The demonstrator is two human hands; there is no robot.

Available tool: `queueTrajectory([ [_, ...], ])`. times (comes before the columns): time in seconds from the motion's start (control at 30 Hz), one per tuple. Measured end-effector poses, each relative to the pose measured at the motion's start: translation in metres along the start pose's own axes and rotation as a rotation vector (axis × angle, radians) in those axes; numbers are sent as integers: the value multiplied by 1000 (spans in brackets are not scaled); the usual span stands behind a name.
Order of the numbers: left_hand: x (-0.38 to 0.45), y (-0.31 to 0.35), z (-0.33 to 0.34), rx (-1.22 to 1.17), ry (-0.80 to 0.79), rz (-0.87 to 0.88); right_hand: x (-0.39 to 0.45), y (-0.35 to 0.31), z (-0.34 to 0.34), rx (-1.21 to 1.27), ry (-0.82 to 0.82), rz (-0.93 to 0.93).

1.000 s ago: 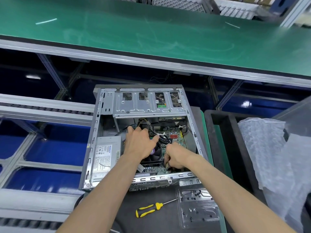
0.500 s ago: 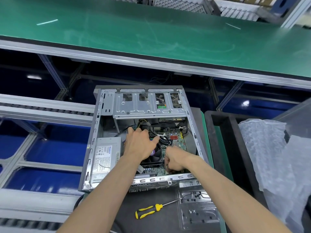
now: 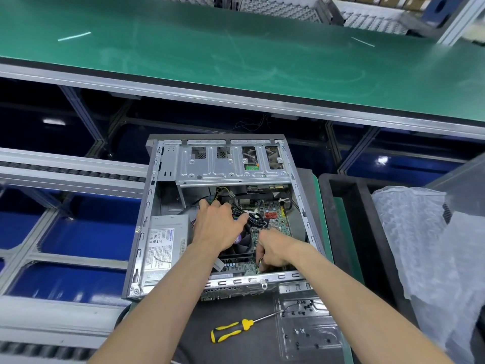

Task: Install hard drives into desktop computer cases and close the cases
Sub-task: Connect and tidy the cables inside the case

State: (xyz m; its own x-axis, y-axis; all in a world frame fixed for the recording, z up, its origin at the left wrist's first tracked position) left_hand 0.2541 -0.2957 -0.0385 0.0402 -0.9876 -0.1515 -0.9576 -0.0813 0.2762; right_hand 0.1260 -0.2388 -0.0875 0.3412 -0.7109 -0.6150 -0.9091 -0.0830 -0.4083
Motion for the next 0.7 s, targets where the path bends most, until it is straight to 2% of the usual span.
queueTrajectory([
  [0.7, 1, 2, -1, 11, 31, 25, -1, 0, 0, -1, 2, 20],
])
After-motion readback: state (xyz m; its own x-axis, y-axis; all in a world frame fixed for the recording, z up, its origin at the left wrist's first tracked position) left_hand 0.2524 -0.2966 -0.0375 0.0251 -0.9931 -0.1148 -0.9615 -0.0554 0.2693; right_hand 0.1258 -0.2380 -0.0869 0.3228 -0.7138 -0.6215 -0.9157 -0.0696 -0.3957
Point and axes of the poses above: each hand's wrist, its own x-axis towards the middle knuckle, its own z-axis out of the palm, y = z × x, the point moved 10 cm from there along x, towards the middle knuckle, and after that the axes turned 10 degrees about -z, right-handed, at the moved point
